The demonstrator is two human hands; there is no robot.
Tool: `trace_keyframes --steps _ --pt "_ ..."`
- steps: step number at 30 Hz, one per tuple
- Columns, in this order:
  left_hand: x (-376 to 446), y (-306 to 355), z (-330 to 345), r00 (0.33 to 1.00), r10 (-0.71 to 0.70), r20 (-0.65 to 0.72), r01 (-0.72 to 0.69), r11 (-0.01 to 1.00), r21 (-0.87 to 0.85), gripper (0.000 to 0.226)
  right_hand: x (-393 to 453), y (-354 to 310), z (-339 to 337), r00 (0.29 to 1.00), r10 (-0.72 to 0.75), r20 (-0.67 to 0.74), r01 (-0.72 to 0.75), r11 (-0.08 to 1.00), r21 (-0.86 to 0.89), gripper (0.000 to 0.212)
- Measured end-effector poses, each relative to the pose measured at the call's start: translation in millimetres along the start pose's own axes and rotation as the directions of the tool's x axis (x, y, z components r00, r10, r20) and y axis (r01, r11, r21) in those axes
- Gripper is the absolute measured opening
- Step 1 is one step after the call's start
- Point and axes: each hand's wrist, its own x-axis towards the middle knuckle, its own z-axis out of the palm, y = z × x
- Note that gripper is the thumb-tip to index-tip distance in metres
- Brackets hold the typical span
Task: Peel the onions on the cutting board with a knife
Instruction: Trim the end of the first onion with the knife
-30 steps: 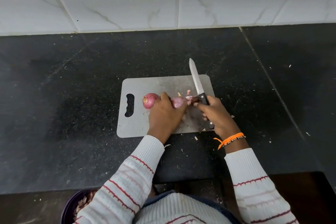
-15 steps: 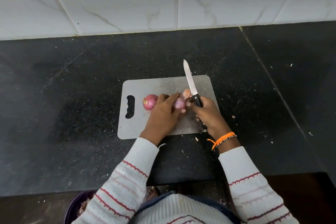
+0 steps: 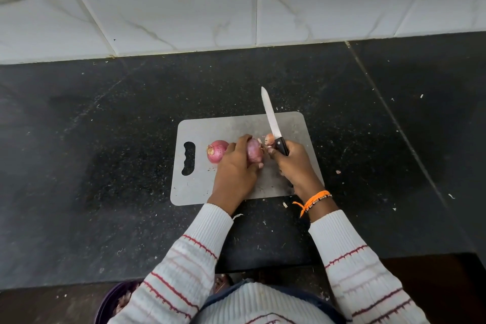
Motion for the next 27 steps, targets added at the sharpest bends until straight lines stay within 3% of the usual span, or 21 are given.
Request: trace_keyframes --steps 5,10,17,20,27 --pt "2.6 -2.2 0.3 0.999 -0.03 -0.035 0.029 0.999 -0.014 0.061 3.4 5.6 -6.4 0.989 -0.091 -0.119 0.06 0.967 -0.249 0.013" --pt "7.5 2.1 -1.1 0.999 -0.045 -0.013 0.045 0.999 0.025 0.06 -0.8 0.9 -6.8 0.99 -0.129 -0.061 0.109 0.96 -0.256 0.024" --pt "11.0 -1.3 -3.7 0.996 -0.066 0.054 0.065 0.998 0.011 0.068 -7.6 -2.6 3.0 0.996 -0.037 0.081 0.043 0.996 -0.072 0.043" --pt "9.4 -3.0 -5.2 0.996 -0.071 0.054 0.072 0.997 -0.027 0.07 -9.5 -2.5 8.4 0.994 0.046 0.104 -0.064 0.982 0.177 0.032" --pt "9.4 -4.6 -5.2 0.999 -0.043 0.031 0.045 0.996 -0.071 0.065 -6.6 -0.2 10.9 0.986 0.154 0.065 -0.167 0.915 0.368 0.013"
